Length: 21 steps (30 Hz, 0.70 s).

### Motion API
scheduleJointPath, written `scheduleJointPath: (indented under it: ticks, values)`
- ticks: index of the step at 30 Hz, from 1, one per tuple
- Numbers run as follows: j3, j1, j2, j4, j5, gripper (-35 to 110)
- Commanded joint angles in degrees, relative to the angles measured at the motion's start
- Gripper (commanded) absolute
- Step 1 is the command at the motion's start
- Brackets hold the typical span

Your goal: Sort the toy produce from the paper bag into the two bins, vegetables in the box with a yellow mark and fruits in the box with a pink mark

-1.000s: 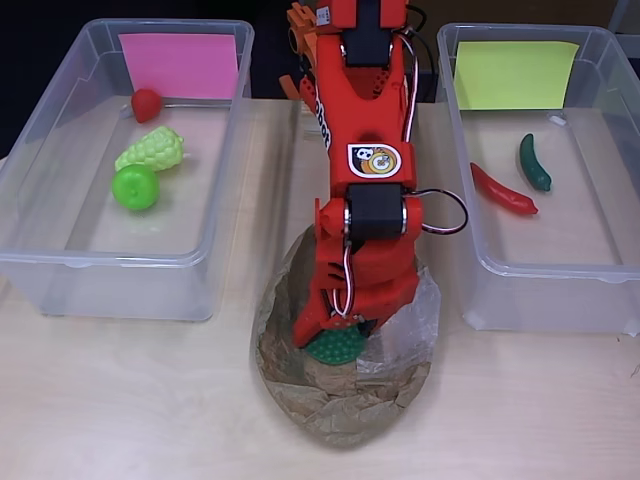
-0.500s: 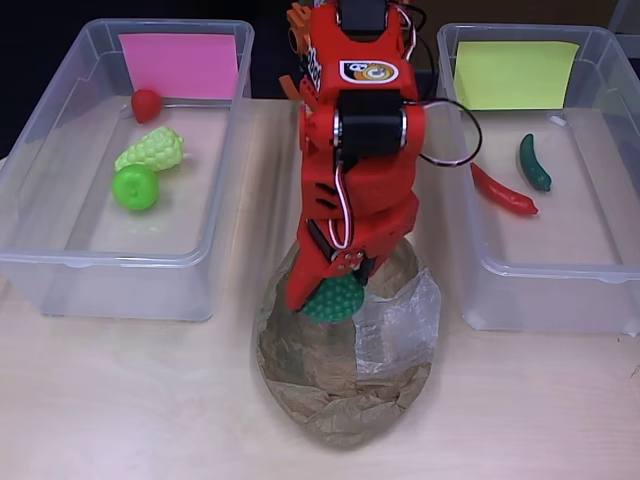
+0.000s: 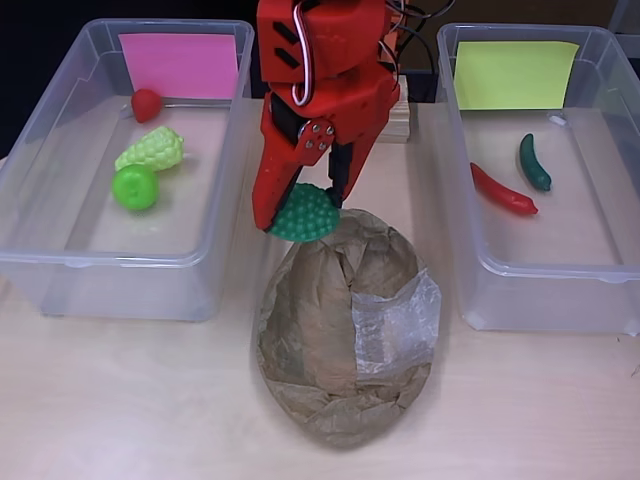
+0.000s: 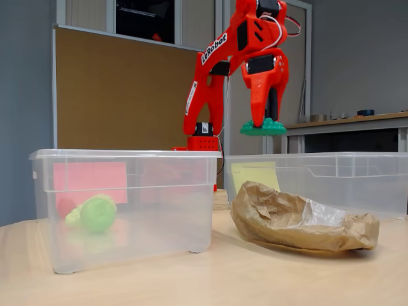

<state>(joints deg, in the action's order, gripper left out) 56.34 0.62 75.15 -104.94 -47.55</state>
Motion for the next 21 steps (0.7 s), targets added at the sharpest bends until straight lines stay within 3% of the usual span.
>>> scheduleJointPath:
  ticks: [1,10,21]
  values:
    - [4.39,2.55,9.23,-0.18,-2.72,29]
    - [19.86,20.39,26.89,-0.18,-24.08,29]
    - [41.92,47.37,42.54,8.61,-62.58,29]
